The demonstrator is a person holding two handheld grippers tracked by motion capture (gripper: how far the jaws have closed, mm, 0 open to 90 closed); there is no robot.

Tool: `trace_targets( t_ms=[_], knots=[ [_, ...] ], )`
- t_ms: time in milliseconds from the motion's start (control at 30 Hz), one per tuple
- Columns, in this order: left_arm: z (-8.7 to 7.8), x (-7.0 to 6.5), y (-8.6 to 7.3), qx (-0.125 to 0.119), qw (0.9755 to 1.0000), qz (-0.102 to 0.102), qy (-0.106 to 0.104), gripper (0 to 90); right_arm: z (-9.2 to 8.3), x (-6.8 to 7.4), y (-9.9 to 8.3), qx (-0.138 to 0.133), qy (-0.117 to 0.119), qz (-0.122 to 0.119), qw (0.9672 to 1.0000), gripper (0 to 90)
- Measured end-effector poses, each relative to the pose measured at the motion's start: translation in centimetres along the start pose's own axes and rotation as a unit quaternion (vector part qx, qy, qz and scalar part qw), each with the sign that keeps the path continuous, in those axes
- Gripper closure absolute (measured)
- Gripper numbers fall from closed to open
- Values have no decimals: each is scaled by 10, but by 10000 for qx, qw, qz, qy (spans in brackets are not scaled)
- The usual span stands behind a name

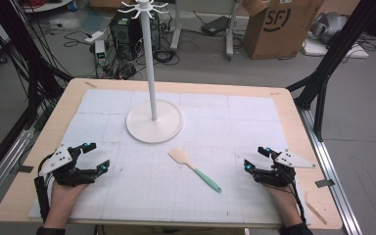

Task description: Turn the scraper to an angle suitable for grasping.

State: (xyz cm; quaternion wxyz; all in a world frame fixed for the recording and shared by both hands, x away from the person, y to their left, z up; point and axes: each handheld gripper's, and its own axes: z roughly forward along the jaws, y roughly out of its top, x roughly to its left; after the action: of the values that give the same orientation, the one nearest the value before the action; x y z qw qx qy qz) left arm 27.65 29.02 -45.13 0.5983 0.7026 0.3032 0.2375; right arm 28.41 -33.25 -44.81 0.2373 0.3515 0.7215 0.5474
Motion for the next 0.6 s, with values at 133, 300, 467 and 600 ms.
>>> trace_targets(
  t_ms=[133,300,467,600],
  knots=[
    [0,-1,0,5,9999,44,99,144,-1,-1,0,-13,20,44,10000,210],
    [-1,-1,0,-41,9999,-11,114,145,-1,-2,0,-53,10,152,9999,193],
    [-1,-1,0,-40,9999,-4,118,145,-2,-4,-1,-86,-29,277,9996,178],
    [-1,-1,0,-35,9999,-6,134,145,-2,-3,0,-103,-52,245,9996,178]
  ],
)
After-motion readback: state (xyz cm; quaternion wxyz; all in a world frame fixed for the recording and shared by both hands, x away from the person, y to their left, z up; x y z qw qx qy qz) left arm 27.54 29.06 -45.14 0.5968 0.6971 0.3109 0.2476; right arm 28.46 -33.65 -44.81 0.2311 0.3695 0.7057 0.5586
